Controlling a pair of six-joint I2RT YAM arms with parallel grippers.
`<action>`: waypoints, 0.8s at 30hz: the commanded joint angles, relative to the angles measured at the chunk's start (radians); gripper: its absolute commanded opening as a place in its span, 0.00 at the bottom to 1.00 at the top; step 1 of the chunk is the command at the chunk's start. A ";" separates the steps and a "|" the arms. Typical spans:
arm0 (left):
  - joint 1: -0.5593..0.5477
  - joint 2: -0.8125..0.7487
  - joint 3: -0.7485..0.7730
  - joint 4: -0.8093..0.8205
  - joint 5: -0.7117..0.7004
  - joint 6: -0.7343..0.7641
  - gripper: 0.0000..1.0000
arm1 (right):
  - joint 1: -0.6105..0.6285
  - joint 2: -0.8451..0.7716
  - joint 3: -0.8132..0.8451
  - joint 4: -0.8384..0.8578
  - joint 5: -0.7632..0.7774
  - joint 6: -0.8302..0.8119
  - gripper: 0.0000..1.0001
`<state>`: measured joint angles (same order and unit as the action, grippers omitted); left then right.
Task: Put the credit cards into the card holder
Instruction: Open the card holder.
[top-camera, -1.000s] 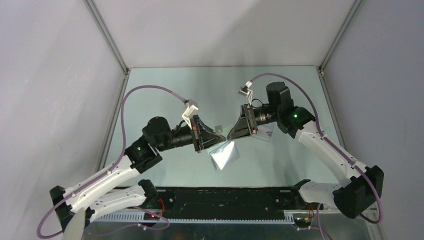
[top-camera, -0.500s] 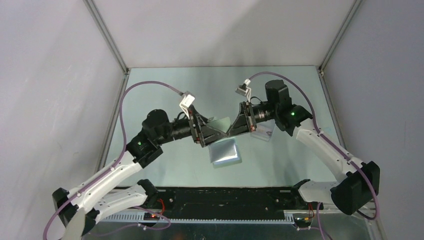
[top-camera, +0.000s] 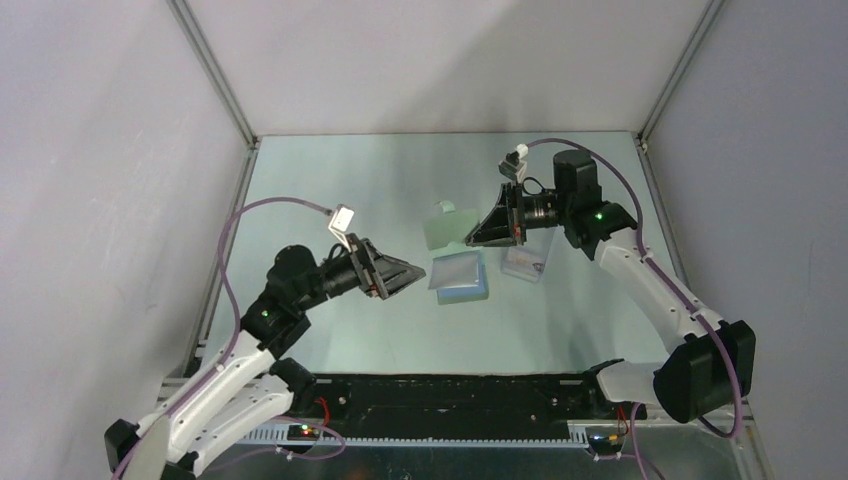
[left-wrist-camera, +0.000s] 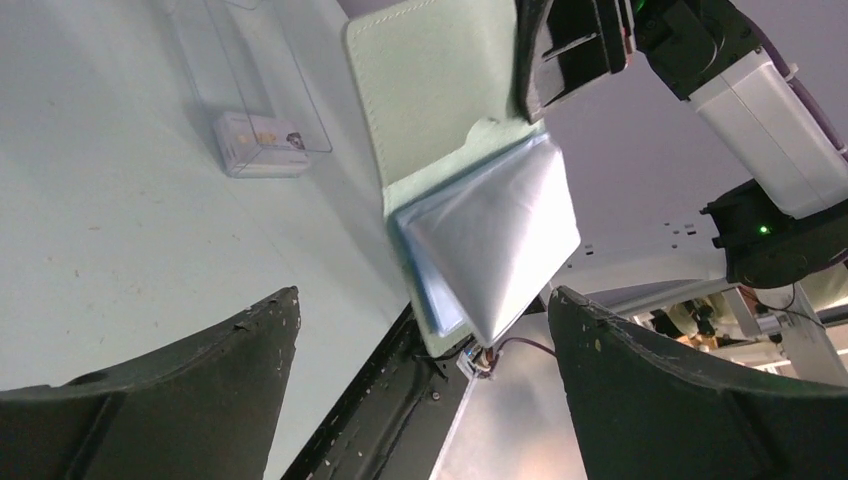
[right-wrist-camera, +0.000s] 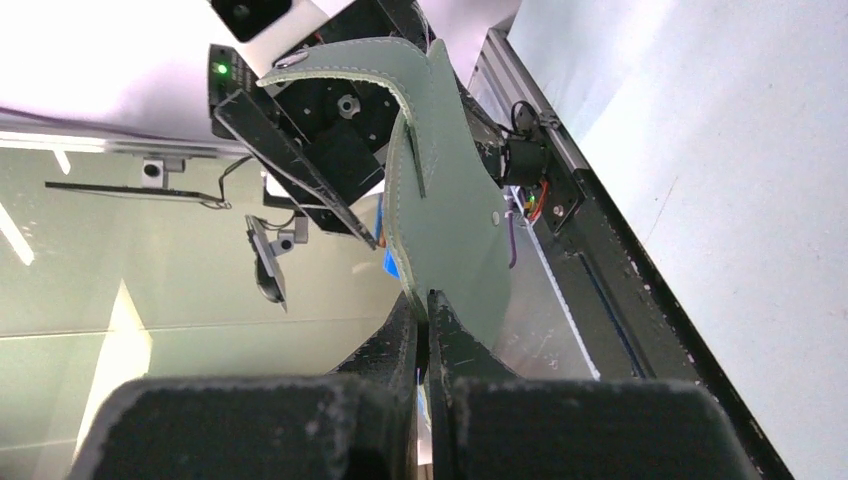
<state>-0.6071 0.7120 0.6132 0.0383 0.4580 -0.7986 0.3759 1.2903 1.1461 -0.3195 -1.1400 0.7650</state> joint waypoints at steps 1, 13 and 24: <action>0.015 -0.059 -0.054 0.011 -0.054 -0.043 0.97 | -0.014 -0.028 0.039 0.022 -0.010 0.055 0.00; 0.014 0.049 -0.009 -0.032 0.004 0.031 0.94 | -0.018 -0.030 0.038 0.026 -0.010 0.069 0.00; 0.004 0.084 0.019 -0.054 0.041 0.051 0.93 | -0.019 -0.027 0.038 0.024 -0.010 0.069 0.00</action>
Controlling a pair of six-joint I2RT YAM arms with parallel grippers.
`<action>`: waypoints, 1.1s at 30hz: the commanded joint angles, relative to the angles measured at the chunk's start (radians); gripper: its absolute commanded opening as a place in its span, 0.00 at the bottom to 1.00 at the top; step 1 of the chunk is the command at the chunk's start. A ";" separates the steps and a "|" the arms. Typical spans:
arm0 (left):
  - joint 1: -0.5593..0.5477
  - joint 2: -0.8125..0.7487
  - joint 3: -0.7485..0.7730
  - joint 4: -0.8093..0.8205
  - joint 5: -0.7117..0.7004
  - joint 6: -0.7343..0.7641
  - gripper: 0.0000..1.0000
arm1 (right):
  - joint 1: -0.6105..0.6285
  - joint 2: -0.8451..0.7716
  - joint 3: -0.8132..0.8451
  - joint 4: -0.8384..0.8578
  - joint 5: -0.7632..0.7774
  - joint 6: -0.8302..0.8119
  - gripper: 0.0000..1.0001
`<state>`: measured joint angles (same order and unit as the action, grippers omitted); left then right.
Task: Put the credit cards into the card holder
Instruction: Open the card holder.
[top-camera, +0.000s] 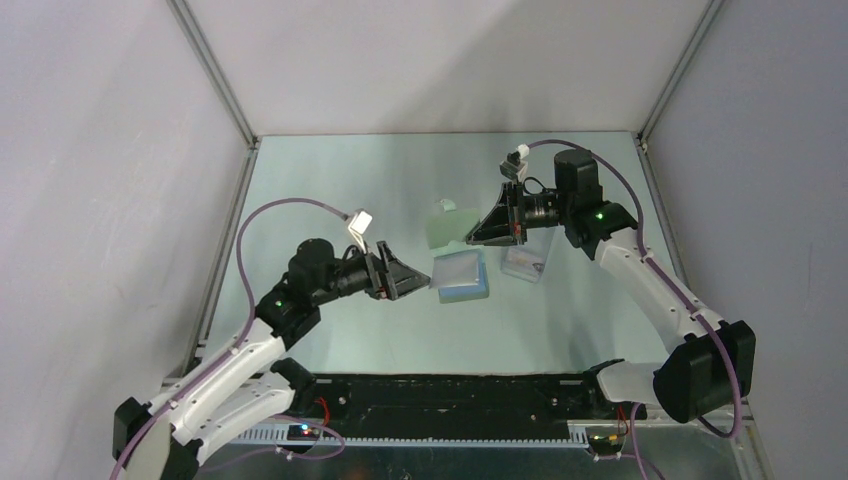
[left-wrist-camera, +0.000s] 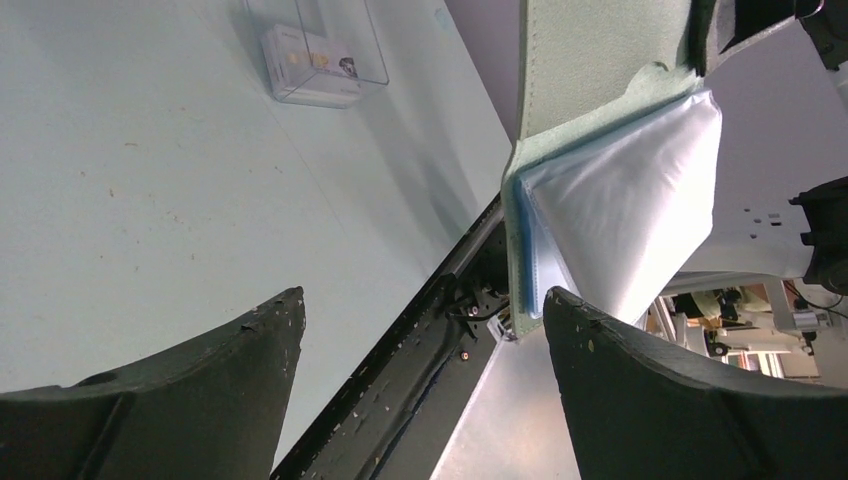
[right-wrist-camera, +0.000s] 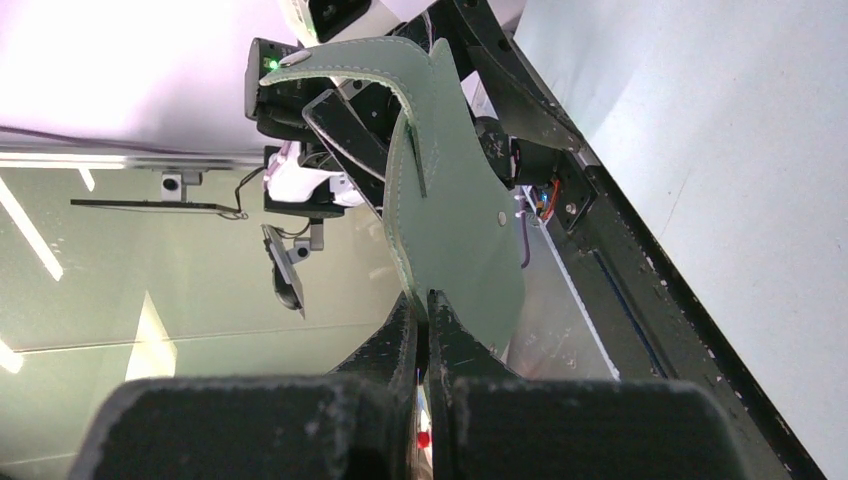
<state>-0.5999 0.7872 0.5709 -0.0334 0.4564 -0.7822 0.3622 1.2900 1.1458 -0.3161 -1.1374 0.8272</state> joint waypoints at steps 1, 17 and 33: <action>-0.002 0.009 0.066 0.023 0.056 0.036 0.93 | -0.005 -0.027 0.038 0.018 -0.013 0.005 0.00; -0.004 0.057 0.087 0.232 0.068 -0.026 0.93 | -0.003 -0.036 0.039 0.003 -0.037 -0.015 0.00; -0.019 0.030 0.112 -0.169 -0.081 0.115 0.92 | -0.005 -0.038 0.038 -0.026 -0.020 -0.026 0.00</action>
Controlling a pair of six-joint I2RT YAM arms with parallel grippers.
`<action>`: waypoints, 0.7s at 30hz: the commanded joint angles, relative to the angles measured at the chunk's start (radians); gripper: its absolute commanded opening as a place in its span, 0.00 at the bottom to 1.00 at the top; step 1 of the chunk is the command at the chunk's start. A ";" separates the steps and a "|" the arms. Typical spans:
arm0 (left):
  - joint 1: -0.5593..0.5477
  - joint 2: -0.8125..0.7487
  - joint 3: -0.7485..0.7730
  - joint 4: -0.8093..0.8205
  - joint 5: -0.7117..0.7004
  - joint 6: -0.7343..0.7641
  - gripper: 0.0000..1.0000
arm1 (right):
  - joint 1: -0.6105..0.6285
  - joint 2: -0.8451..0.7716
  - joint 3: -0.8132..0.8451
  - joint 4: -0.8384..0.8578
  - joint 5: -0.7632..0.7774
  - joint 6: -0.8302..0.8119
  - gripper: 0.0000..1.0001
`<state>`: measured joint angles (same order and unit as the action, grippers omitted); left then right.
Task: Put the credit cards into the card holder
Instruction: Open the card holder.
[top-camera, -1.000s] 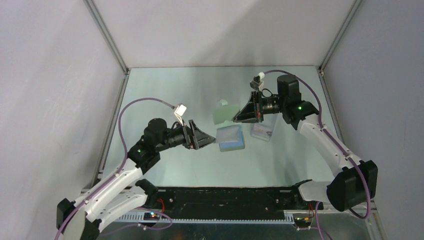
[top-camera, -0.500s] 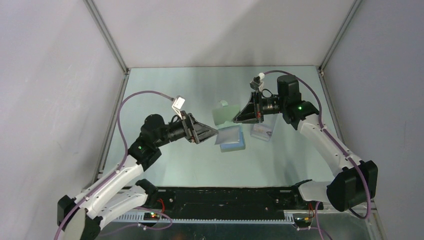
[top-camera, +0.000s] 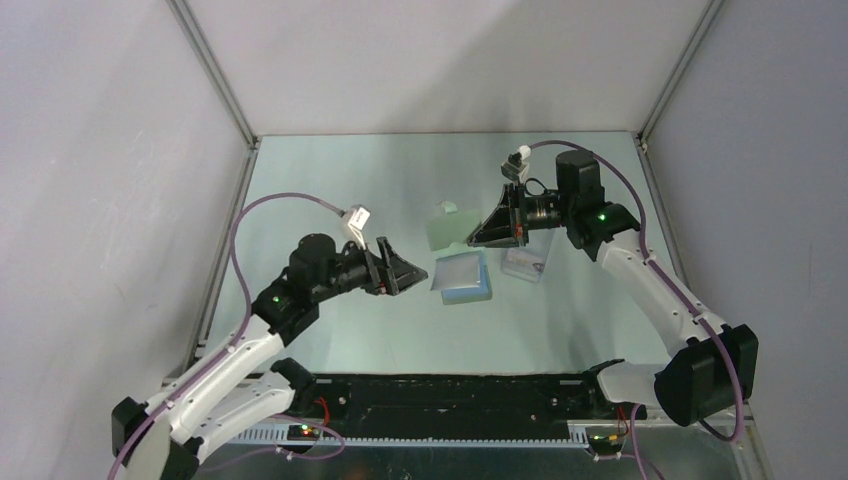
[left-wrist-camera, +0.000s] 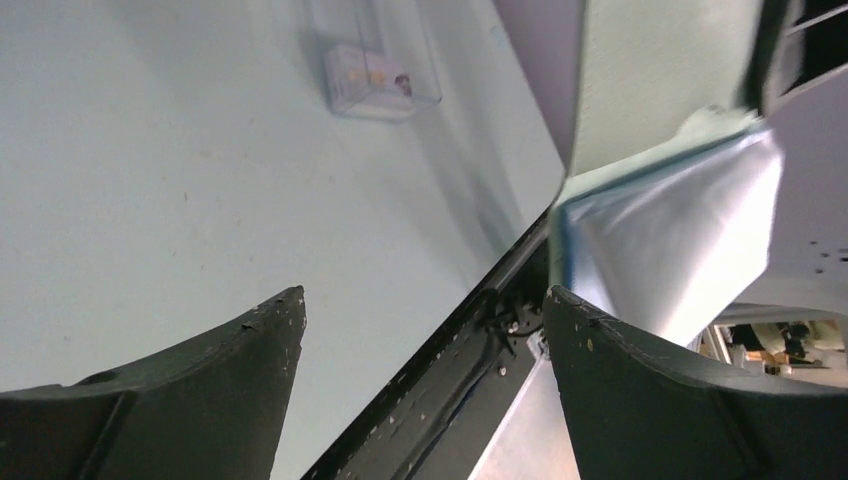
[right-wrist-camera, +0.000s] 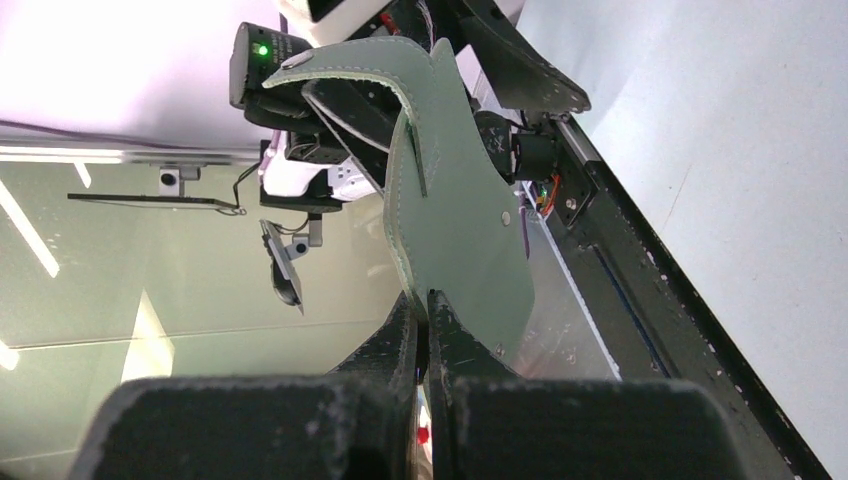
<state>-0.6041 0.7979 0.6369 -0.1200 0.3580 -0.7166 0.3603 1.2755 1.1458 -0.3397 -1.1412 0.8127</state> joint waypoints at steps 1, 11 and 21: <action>-0.023 0.026 0.047 -0.086 0.026 0.048 0.92 | -0.003 -0.023 0.038 -0.005 -0.014 -0.013 0.00; -0.092 0.066 0.112 -0.064 0.065 0.059 0.91 | -0.002 -0.022 0.039 -0.041 -0.009 -0.043 0.00; -0.094 0.057 0.076 0.126 0.052 -0.023 0.90 | -0.002 -0.019 0.039 -0.051 -0.017 -0.049 0.00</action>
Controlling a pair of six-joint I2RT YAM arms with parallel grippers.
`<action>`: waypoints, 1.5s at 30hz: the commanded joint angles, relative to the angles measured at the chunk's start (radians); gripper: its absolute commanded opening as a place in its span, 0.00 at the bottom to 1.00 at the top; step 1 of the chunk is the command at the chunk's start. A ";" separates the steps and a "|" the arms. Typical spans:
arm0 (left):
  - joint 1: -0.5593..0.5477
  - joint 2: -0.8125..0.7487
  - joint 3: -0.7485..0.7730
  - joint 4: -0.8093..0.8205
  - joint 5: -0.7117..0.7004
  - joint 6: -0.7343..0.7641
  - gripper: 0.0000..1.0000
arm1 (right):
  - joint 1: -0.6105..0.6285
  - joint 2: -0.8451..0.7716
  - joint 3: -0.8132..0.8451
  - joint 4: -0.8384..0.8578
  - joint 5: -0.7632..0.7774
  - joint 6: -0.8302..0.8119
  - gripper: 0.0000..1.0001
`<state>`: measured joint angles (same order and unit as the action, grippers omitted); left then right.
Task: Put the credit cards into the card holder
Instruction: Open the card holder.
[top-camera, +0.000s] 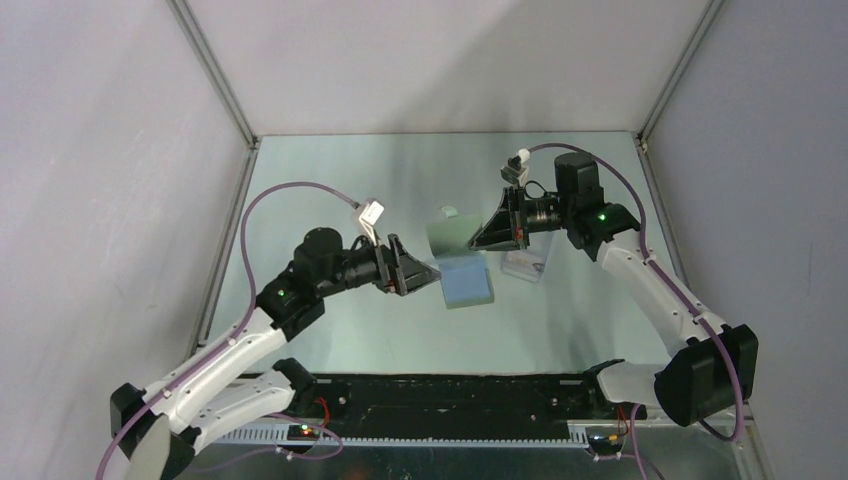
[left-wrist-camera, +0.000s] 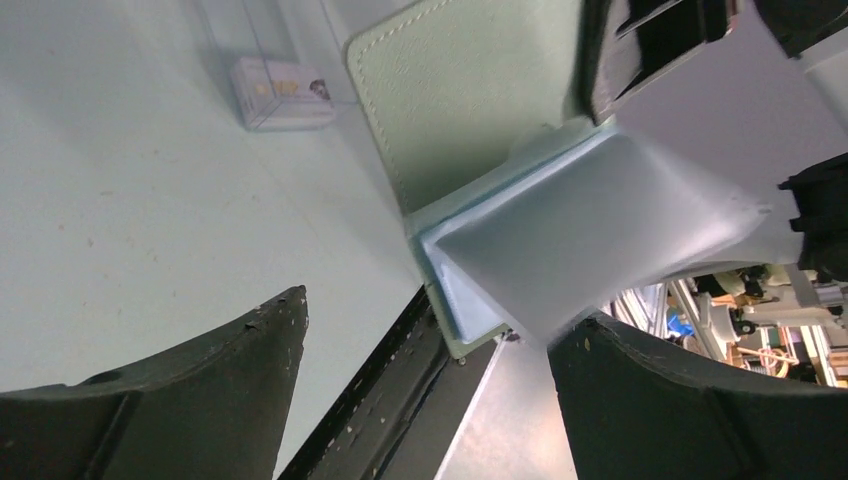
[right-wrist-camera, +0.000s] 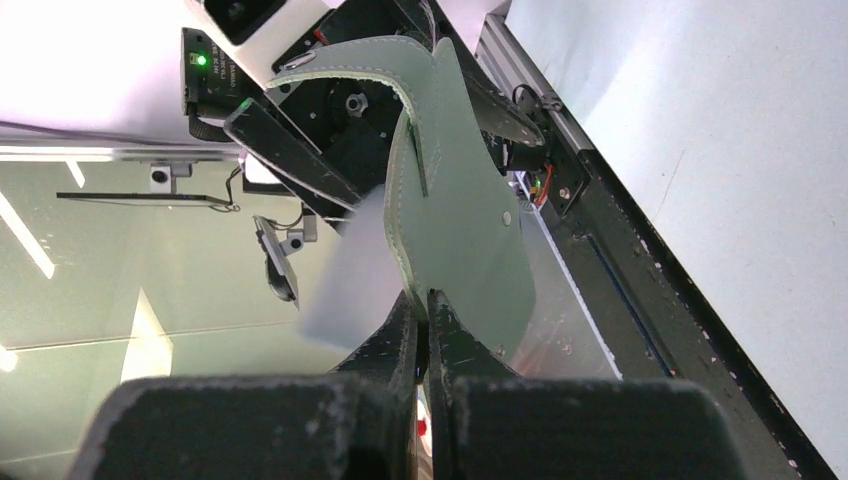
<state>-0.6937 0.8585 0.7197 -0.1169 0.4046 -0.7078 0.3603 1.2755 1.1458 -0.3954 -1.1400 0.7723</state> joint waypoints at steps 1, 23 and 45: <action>-0.003 -0.002 -0.015 0.148 -0.003 -0.035 0.90 | -0.001 -0.022 0.039 0.009 -0.022 -0.005 0.00; -0.003 0.093 -0.136 0.667 0.004 -0.166 0.65 | 0.086 -0.066 0.039 0.168 -0.084 0.122 0.00; -0.002 0.016 -0.165 0.751 0.052 -0.255 0.00 | 0.024 -0.058 0.040 0.208 -0.066 0.103 0.99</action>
<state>-0.6918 0.8959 0.5404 0.5774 0.4301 -0.9428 0.3561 1.2339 1.1507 -0.1390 -1.1938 0.9527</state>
